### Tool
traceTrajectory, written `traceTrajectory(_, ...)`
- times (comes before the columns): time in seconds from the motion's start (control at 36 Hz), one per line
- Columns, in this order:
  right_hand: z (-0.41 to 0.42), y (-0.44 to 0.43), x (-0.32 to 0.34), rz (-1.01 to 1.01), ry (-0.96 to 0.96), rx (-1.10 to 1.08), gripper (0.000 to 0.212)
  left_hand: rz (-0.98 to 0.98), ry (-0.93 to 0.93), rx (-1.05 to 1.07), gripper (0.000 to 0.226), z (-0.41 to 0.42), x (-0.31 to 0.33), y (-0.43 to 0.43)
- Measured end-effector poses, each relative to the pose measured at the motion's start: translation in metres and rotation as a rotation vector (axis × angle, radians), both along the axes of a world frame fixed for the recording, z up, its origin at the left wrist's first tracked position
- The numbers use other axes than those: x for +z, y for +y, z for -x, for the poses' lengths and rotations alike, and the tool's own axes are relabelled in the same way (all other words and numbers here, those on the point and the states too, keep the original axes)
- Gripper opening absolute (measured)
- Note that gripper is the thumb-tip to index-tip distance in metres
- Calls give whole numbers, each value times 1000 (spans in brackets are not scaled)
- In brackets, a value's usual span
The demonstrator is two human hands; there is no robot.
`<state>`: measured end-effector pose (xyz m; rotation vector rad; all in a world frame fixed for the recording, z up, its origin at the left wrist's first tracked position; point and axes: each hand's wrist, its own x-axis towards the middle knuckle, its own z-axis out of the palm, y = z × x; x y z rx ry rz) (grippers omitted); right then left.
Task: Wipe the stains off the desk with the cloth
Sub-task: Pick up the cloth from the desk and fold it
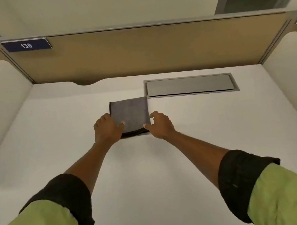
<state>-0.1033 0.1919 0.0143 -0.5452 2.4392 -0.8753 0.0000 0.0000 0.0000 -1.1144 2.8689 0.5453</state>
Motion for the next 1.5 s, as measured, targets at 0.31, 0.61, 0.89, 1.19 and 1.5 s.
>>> traceTrajectory(0.31,37,-46,-8,-37,-91,-149,55,-248,70,225,62,37,-34,-31)
traceTrajectory(0.61,61,-84,-34,46,-242,-398,32,-656,165,430,24,48,-32,-62)
traceTrajectory(0.89,68,-49,-23,349,-686,-563,23,-1031,315,541,26,31,-13,-62)
traceTrajectory(1.19,44,76,-1,535,-521,-537,47,-1071,414,235,22,25,18,-1)
traceTrajectory(1.5,-44,248,11,436,-196,-395,52,-876,338,-254,72,5,23,130)
